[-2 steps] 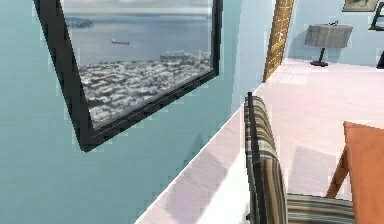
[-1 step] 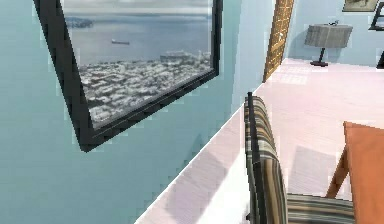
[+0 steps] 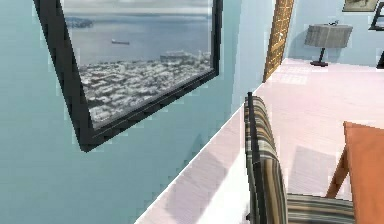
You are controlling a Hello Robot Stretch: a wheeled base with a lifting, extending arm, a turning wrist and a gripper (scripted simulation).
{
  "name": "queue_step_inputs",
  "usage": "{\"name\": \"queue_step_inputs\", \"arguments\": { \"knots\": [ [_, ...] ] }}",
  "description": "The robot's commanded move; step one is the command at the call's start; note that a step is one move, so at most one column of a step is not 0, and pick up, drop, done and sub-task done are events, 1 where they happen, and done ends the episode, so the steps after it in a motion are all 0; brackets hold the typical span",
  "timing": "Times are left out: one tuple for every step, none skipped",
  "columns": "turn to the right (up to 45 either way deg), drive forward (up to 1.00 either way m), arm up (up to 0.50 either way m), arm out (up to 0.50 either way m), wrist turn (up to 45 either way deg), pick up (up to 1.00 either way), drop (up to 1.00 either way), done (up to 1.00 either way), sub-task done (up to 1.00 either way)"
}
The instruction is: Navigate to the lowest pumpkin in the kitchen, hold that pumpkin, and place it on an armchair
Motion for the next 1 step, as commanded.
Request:
{"name": "queue_step_inputs", "arguments": {
  "knots": [
    [0.0,0.0,0.24,0.0,0.0,0.0,0.0,0.0,0.0]
  ]
}}
